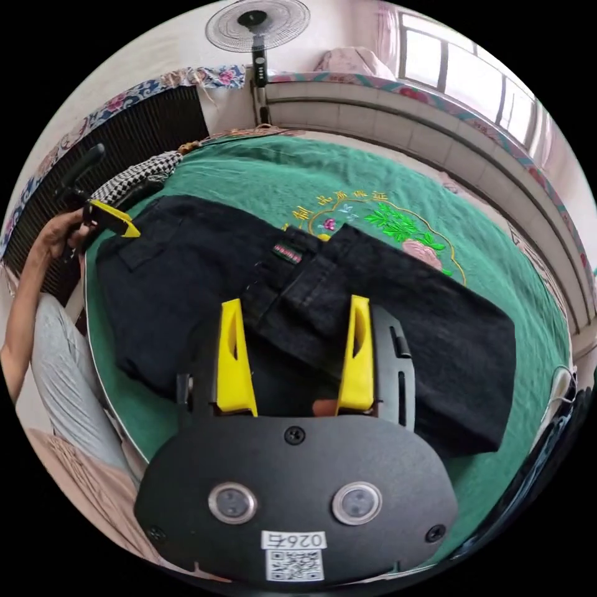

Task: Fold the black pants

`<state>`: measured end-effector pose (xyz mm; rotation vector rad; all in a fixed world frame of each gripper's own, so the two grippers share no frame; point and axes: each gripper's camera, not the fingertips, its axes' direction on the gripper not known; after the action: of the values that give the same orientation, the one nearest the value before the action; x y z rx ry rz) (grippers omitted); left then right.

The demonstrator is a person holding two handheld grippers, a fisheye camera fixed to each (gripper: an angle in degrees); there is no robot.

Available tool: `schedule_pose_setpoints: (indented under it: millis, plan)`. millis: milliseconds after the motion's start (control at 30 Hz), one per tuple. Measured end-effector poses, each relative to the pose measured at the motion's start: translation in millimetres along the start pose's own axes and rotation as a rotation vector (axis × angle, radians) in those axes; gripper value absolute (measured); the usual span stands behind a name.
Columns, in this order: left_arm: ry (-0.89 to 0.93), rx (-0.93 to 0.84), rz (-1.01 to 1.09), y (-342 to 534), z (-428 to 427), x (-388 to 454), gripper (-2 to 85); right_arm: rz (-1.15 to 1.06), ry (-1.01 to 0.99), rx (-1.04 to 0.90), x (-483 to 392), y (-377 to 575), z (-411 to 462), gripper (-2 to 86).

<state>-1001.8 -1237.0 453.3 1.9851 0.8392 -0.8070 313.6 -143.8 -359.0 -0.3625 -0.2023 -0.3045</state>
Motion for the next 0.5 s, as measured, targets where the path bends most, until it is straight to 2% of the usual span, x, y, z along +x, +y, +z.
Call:
schedule_pose_setpoints:
  millis: [33,67,100,233,333,400,500]
  plan:
    - [-0.011,-0.001,-0.002,0,-2,0,25.8,0.001,-0.002,-0.009,-1,0,0,12.1]
    - [-0.011,-0.003,-0.003,0,-6,-3,25.5,0.014,0.02,-0.019,-1,2,-2,2.4]
    - [-0.003,-0.004,0.0,1,-12,-7,25.1,0.005,0.055,-0.014,1,10,-8,1.6]
    - [0.027,-0.001,0.003,3,-32,-22,23.8,0.227,0.085,0.125,46,51,-63,0.6]
    - [0.072,0.01,-0.012,6,-53,-39,22.4,0.449,0.207,0.312,89,115,-145,1.2]
    - [0.085,0.027,-0.03,10,-75,-51,22.2,0.691,0.376,0.457,116,193,-205,5.0]
    - [0.079,0.068,-0.053,15,-102,-64,23.3,0.947,0.457,0.582,133,291,-238,10.7]
